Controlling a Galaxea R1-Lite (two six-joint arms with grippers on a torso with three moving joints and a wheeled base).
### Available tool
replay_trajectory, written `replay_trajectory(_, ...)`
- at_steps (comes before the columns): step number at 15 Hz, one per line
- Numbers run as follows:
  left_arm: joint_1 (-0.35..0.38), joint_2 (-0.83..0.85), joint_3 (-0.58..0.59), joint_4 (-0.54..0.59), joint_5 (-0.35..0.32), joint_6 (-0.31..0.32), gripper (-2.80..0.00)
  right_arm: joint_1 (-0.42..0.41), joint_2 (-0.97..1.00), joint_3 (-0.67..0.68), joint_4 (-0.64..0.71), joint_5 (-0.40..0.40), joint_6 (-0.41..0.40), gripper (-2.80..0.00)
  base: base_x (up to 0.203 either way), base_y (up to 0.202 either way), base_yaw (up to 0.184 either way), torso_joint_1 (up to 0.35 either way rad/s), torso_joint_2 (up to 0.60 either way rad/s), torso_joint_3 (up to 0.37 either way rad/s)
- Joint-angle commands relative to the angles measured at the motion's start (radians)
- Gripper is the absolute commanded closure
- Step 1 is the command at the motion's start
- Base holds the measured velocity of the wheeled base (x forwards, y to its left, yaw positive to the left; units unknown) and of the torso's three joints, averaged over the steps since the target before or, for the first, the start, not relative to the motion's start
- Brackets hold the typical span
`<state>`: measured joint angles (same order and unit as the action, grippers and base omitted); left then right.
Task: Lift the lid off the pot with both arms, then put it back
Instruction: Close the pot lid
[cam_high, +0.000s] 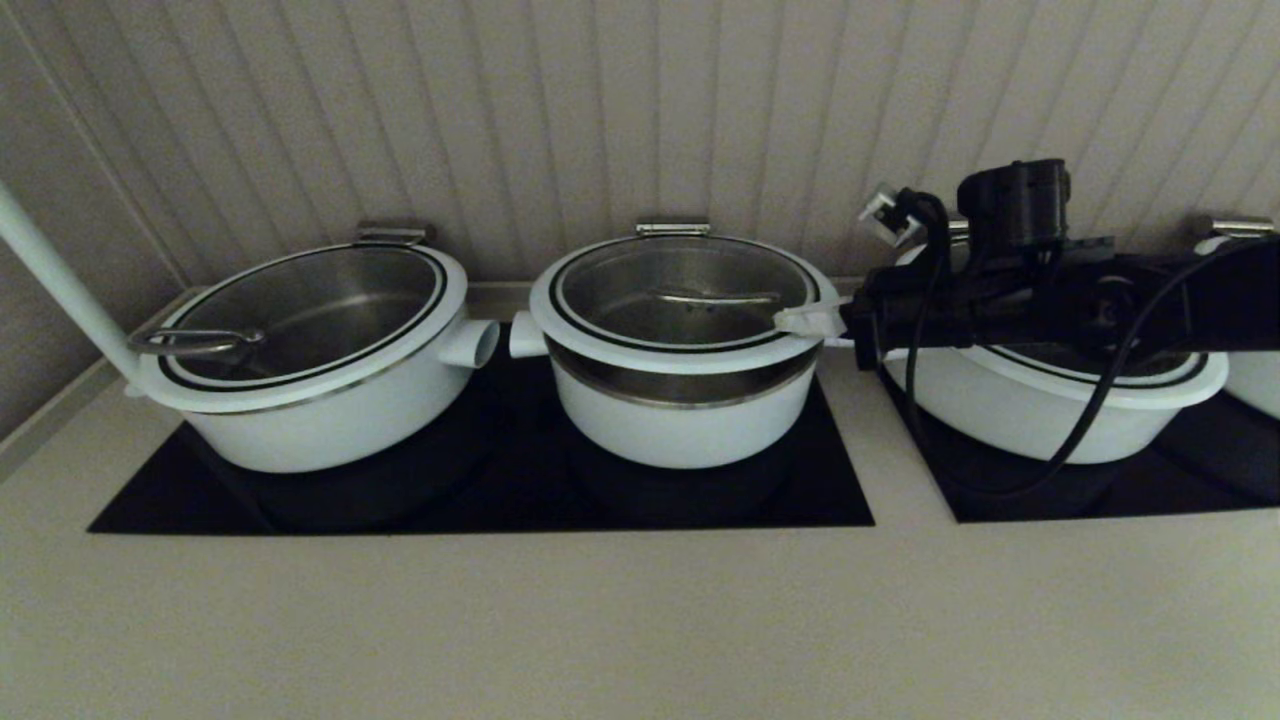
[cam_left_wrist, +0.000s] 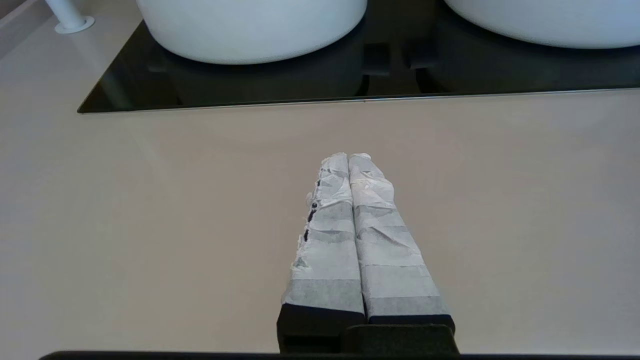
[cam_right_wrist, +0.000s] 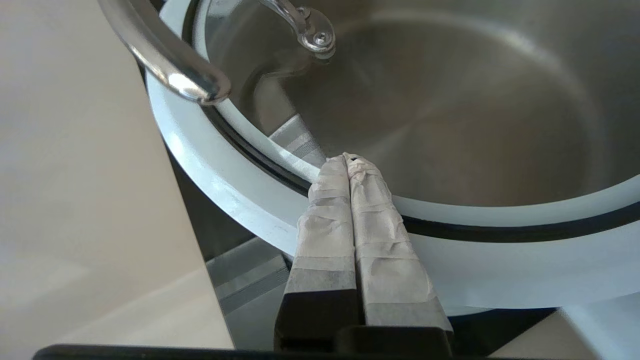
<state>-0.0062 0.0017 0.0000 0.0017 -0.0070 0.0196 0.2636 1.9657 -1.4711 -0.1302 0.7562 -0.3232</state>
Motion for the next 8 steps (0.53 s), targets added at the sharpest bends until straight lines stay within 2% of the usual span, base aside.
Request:
replay_trajectory(1, 0.000, 0.000, 0.000, 0.000, 0.001, 0.000, 0.00, 0.000, -0.001, 0.023, -0.003, 0.005, -0.004, 0.00, 0.000, 0.000, 0.000, 0.000, 0.00, 0.000)
replay_trajectory(8, 0.000, 0.000, 0.000, 0.000, 0.001, 0.000, 0.00, -0.001, -0.007, 0.107, -0.011, 0.003, -0.006, 0.00, 0.000, 0.000, 0.000, 0.000, 0.00, 0.000)
